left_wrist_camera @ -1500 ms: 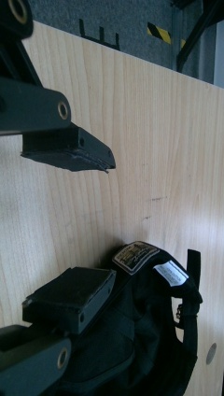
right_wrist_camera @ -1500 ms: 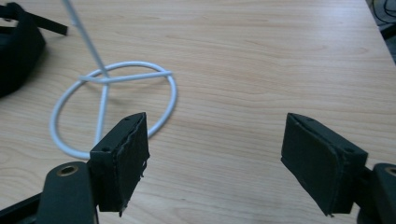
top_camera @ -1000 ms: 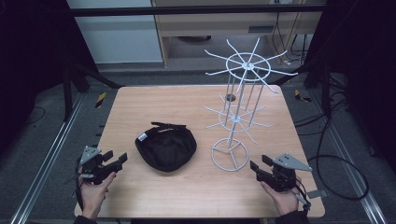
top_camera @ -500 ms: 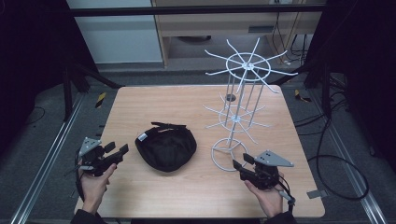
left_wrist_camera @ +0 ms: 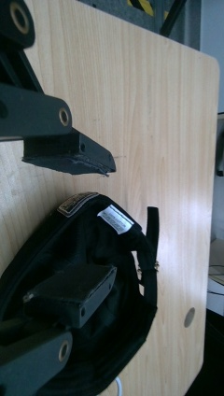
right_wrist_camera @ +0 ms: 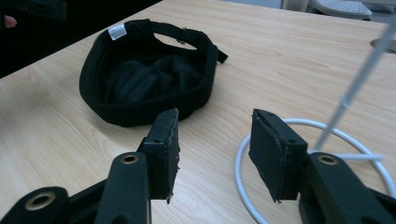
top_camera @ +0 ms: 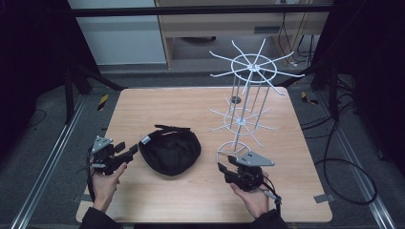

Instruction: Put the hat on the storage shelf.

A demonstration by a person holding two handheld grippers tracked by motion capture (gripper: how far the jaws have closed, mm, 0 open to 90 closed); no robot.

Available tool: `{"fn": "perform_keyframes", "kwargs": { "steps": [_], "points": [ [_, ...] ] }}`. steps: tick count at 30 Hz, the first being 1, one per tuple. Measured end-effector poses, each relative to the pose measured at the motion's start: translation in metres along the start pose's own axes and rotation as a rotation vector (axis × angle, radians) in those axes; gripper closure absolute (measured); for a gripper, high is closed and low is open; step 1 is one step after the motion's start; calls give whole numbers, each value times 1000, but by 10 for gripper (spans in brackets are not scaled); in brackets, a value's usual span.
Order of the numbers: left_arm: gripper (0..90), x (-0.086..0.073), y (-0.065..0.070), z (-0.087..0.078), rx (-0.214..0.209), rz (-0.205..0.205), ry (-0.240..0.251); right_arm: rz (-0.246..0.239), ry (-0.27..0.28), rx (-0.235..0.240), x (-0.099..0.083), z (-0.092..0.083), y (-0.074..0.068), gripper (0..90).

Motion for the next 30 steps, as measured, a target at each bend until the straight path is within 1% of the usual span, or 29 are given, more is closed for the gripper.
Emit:
{"fn": "perform_keyframes", "kwargs": {
  "steps": [1, 2, 3, 4, 5, 6, 7, 8, 9, 10, 11, 12, 14, 15, 16, 18, 19, 20, 21, 22, 23, 27, 30],
  "points": [
    [428, 0, 0, 0, 0, 0, 0, 0, 0, 0, 0, 0, 0, 515],
    [430, -3, 1, 5, 3, 4, -15, -6, -4, -3, 0, 8, -6, 509],
    [431, -3, 1, 5, 3, 4, -15, -6, -4, -3, 0, 8, -6, 509],
    [432, -5, 2, 8, 4, 7, -24, -19, -12, -3, 0, 15, -11, 511],
    [433, -8, 4, 13, 5, 13, -41, -22, -17, -3, 0, 19, -13, 512],
    [434, -8, 4, 13, 5, 13, -41, -22, -17, -3, 0, 19, -13, 512],
    [435, -13, 7, 18, 10, 25, -63, -28, -28, -1, -1, 28, -18, 514],
    [435, -15, 9, 20, 8, 27, -68, -24, -31, 2, -1, 32, -20, 516],
    [436, -15, 9, 20, 8, 27, -68, -24, -31, 2, -1, 32, -20, 516],
    [436, -19, 11, 23, 6, 47, -88, -22, -32, 3, -1, 40, -24, 518],
    [436, -19, 11, 23, 6, 47, -88, -22, -32, 3, -1, 40, -24, 518],
    [436, -20, 13, 25, 13, 54, -92, -15, -38, -1, -1, 48, -27, 521],
    [436, -20, 14, 28, 12, 53, -97, -11, -39, -8, 0, 54, -28, 521],
    [436, -20, 14, 28, 12, 53, -97, -11, -39, -8, 0, 54, -28, 521],
    [436, -21, 14, 30, 8, 53, -103, 1, -41, -16, 0, 61, -29, 521],
    [436, -22, 15, 31, 5, 53, -107, 6, -43, -27, 1, 67, -29, 520],
    [436, -22, 15, 31, 5, 53, -107, 6, -43, -27, 1, 67, -29, 520],
    [436, -24, 16, 33, 5, 51, -114, 19, -41, -36, 1, 76, -29, 519],
    [435, -24, 16, 33, 5, 51, -114, 19, -41, -36, 1, 76, -29, 519],
    [434, -26, 16, 37, 3, 55, -129, 33, -46, -48, -1, 84, -29, 511],
    [435, -27, 17, 38, 4, 56, -135, 33, -47, -54, -1, 88, -29, 508],
    [446, -30, 19, 41, -1, 61, -143, 52, -48, -66, -1, 104, -28, 491],
    [455, -32, 20, 44, -5, 68, -155, 63, -49, -71, 0, 109, -29, 483]
  ]
}}
Point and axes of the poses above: each handheld gripper's, and its own axes: z roughly forward along the jaws, x roughly out of its top, y roughly to its right, the point moved 5 cm from there along z, roughly forward along the jaws, and after that the axes turned 11 degrees about z, right-handed, at the moved point
